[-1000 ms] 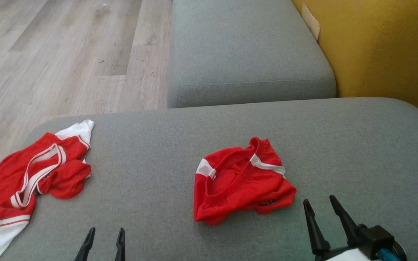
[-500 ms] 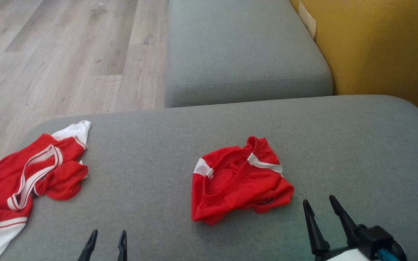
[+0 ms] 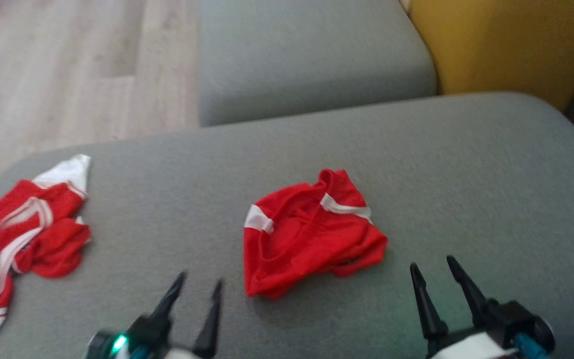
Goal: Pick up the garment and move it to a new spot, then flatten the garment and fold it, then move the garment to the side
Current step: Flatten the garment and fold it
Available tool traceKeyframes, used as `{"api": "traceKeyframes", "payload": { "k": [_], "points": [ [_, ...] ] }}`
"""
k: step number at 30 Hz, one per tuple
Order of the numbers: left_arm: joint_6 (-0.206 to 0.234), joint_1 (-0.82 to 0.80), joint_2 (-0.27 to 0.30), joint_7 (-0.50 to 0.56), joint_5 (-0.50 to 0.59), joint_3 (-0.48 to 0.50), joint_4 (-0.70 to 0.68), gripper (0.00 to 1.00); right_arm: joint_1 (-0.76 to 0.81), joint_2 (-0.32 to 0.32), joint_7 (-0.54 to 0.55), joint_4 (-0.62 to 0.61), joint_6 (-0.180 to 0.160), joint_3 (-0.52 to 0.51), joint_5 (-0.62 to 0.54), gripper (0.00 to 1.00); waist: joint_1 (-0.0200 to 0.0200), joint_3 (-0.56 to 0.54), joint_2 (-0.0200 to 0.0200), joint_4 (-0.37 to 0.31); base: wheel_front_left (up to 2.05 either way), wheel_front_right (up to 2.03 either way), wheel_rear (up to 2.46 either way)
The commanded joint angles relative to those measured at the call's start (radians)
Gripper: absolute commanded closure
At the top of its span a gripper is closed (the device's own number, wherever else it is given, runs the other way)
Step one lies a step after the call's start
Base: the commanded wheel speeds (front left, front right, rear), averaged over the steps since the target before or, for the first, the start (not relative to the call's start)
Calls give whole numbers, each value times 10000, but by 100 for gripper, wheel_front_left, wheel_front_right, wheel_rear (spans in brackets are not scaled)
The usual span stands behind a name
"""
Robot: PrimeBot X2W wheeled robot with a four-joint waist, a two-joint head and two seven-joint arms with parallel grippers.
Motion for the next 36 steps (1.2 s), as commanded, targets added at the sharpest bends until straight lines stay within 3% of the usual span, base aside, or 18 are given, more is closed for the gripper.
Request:
{"api": "traceKeyframes", "payload": {
  "k": [1, 6, 14, 23, 30, 32, 34, 36],
  "points": [
    [-99, -1061, -98, -63, 75, 14, -39, 0, -768, -35, -111, -411, -7, 254, -108, 0, 0, 458, 0, -428, 0, 0, 0],
    [-587, -3515, -112, 172, -51, -1382, 2059, 0, -1257, -35, -111, -598, -7, 298, -297, 0, 0, 1389, 0, -1107, 0, 0, 0],
    [-705, -6494, -116, 639, -864, -2582, 4151, 0, -1804, -36, -111, -679, -7, 337, -405, 0, 0, 2458, 0, -1675, 0, 0, 0],
    [-665, -7993, -117, 1130, -1566, -3262, 5714, 0, -2085, -38, -111, -797, -7, 171, -423, 0, 0, 3042, 0, -2159, 0, 0, 0],
    [-644, -8784, -117, 865, -1909, -3643, 6421, 0, -2211, -37, -111, -832, -7, 108, -301, 0, 0, 3282, 0, -2337, 0, 0, 0],
    [-655, -8907, -117, 789, -1983, -3774, 6567, 12, -2236, -37, -111, -825, -7, 100, -259, 0, 0, 3302, 0, -2390, 0, 0, 0],
    [-670, -9021, -117, 713, -2079, -3917, 6631, 11, -2260, -36, -111, -819, -7, 97, -218, 0, 0, 3319, 0, -2443, 0, 0, 0],
    [-694, -9108, -117, 674, -2249, -4079, 6620, 5, -2270, -36, -111, -813, -7, 103, -184, 0, 0, 3322, 0, -2498, 0, 0, 0]
  ]
}}
